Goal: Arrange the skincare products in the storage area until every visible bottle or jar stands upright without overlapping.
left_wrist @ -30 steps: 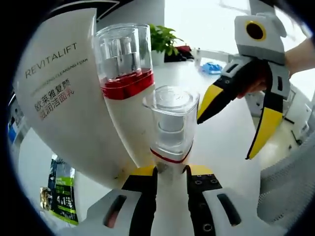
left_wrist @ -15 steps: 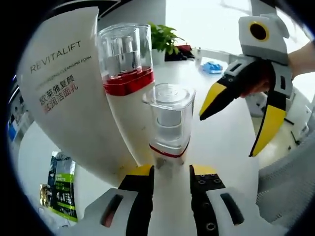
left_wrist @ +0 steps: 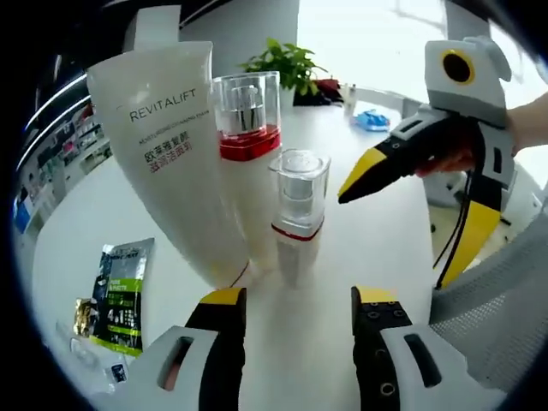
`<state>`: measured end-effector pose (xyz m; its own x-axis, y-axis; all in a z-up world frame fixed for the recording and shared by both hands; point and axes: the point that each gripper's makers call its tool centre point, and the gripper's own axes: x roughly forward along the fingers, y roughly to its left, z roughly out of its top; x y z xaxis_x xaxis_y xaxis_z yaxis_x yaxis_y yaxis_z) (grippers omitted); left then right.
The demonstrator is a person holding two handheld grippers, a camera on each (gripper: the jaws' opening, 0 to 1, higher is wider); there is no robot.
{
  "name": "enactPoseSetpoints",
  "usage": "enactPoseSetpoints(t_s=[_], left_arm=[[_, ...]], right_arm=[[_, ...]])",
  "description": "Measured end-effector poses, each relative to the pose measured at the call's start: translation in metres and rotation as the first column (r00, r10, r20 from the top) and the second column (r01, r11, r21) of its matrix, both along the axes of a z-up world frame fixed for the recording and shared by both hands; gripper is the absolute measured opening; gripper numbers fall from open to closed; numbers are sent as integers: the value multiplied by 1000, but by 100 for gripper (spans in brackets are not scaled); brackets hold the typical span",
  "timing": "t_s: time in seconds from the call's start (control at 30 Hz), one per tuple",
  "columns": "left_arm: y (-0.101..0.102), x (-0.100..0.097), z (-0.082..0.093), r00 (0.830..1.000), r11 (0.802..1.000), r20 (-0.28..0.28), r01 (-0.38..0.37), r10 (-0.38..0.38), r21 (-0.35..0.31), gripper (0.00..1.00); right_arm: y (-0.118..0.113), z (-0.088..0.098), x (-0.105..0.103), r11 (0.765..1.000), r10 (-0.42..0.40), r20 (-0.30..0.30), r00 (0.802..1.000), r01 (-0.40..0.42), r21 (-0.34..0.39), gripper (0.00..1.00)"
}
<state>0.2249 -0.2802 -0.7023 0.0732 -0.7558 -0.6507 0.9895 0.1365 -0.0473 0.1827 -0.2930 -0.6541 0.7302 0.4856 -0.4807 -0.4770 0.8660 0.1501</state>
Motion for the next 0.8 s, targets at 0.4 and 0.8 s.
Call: enactPoseSetpoints(t_s=[0.4,0.8], left_arm=[[55,3,18,988,991,-74,-133,132,-8,63],[104,6,40,952,960,-146,-277,268,-46,69]], right_arm=[[15,16,8,994,-97,13,995,97,50,66],[30,30,3,986,-151,21,988,148,82,76]])
